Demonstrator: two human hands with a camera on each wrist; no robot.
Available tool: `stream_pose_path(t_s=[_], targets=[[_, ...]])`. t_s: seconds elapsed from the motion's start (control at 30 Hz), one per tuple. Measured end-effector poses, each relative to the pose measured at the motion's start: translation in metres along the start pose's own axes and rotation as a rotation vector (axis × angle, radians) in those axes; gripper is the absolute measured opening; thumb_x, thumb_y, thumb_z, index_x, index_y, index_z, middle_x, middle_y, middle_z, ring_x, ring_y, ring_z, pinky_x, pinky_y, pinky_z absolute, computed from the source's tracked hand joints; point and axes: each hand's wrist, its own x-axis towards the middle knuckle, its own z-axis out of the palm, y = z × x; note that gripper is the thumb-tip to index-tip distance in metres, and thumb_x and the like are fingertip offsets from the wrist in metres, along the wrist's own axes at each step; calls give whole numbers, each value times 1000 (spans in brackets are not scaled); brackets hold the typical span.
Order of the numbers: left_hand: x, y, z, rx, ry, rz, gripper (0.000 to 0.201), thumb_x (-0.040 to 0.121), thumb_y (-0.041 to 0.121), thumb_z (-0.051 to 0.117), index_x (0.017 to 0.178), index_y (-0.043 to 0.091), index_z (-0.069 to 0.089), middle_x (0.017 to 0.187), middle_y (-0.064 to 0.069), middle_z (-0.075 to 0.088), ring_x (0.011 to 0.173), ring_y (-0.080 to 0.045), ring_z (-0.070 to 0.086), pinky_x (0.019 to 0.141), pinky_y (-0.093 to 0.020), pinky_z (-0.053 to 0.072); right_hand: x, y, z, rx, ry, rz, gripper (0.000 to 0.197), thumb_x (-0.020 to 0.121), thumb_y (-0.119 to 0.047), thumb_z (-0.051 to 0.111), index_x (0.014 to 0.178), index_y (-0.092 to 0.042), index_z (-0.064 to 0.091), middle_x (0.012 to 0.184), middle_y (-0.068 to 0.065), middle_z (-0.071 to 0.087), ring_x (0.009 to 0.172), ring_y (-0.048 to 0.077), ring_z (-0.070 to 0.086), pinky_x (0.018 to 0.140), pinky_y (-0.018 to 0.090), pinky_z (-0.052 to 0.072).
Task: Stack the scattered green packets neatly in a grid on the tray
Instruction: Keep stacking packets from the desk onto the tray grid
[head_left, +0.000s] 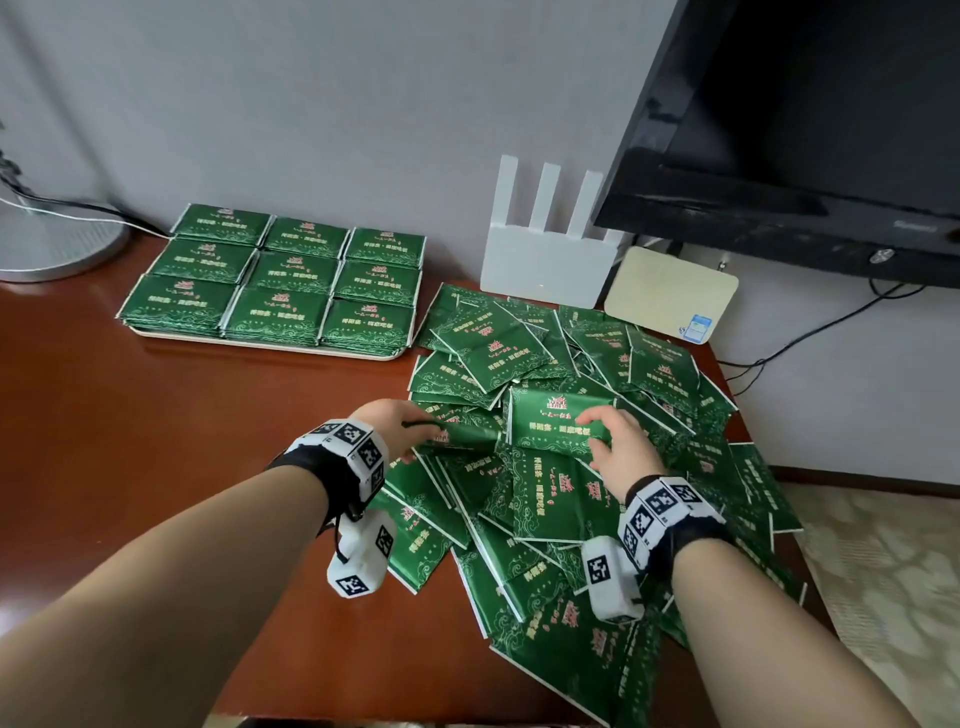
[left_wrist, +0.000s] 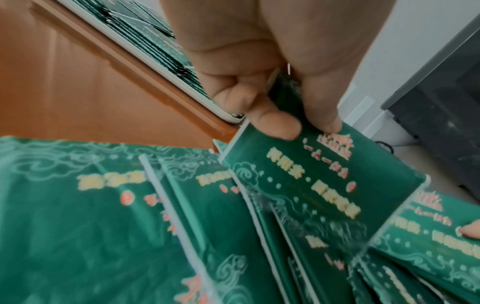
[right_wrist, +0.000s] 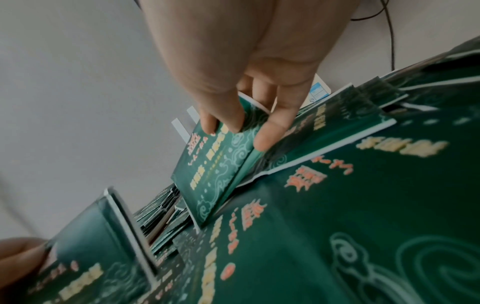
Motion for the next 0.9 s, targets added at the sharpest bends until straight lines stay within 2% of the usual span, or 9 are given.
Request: stream_pose_path(t_s=[0.1, 0.2, 0.33, 0.47, 0.57, 0.67, 0.73, 0.83, 0.9], targets=[[5, 3, -7, -17, 50, 16, 23, 89, 30, 57, 110, 20, 60, 76, 7, 62, 58, -6, 57, 50, -14, 43, 0, -1, 0, 17, 20, 14, 22, 94, -10, 44, 107, -25, 54, 128, 0, 43, 82, 32, 65, 67, 39, 56], [11, 1, -6, -51, -11, -24, 34, 86, 17, 62, 118, 20, 54, 93, 2, 63, 63, -6, 62, 53, -15, 50, 1, -5, 2, 8, -5, 21, 22, 94, -18, 46, 116, -22, 52, 130, 1, 42, 88, 29, 63, 69, 33, 52], [13, -12, 4, -68, -13, -91, 51, 83, 10, 64, 129, 21, 43, 112, -5, 62, 64, -5, 60, 52, -16, 48, 1, -6, 6, 8, -17, 14, 26, 94, -16, 46, 119, -23, 51, 133, 1, 40, 79, 27, 64, 72, 40, 56], [9, -28, 8, -77, 1, -133, 47, 84, 19, 65, 128, 16, 46, 86, 5, 59, 48, 0, 56, 45, -13, 44, -2, 0, 6, -63, -12, 27, 29, 94, -12, 46, 120, -23, 50, 134, 0, 42, 74, 23, 62, 66, 35, 55], [6, -27, -1, -128, -2, -105, 36, 87, 25, 59, 122, 18, 52, 75, 6, 59, 53, -4, 52, 46, -14, 40, -4, -9, 6, -71, -8, -8, 27, 95, -15, 44, 118, -24, 53, 130, 1, 45, 61, 14, 50, 63, 33, 50], [2, -17, -18, -197, -1, -66, 21, 88, 31, 57, 106, 20, 58, 68, 3, 60, 46, -2, 50, 45, -14, 37, -5, -37, 7, -83, -24, -57, 28, 95, -33, 42, 121, -27, 52, 129, 0, 44, 72, 12, 51, 70, 32, 51], [-2, -10, -32, -190, -25, -28, 20, 87, 32, 59, 103, 19, 59, 67, 2, 61, 47, -5, 50, 47, -16, 38, -5, -62, 9, -96, -48, -92, 37, 92, -44, 44, 124, -27, 50, 132, -1, 42, 87, 12, 54, 71, 28, 46], [-11, -4, -52, -139, -49, 39, 22, 85, 35, 60, 103, 22, 60, 68, 4, 61, 52, -6, 52, 51, -16, 41, -6, -95, 15, -119, -85, -128, 50, 91, -45, 48, 131, -16, 46, 138, 0, 41, 116, 18, 49, 89, 30, 41], [-18, -5, -67, -115, -59, 66, 17, 85, 35, 60, 99, 26, 57, 72, 6, 61, 57, -5, 53, 54, -15, 43, -6, -110, 18, -94, -70, -139, 48, 92, -42, 49, 126, -9, 49, 136, 4, 45, 119, 20, 47, 96, 30, 38]])
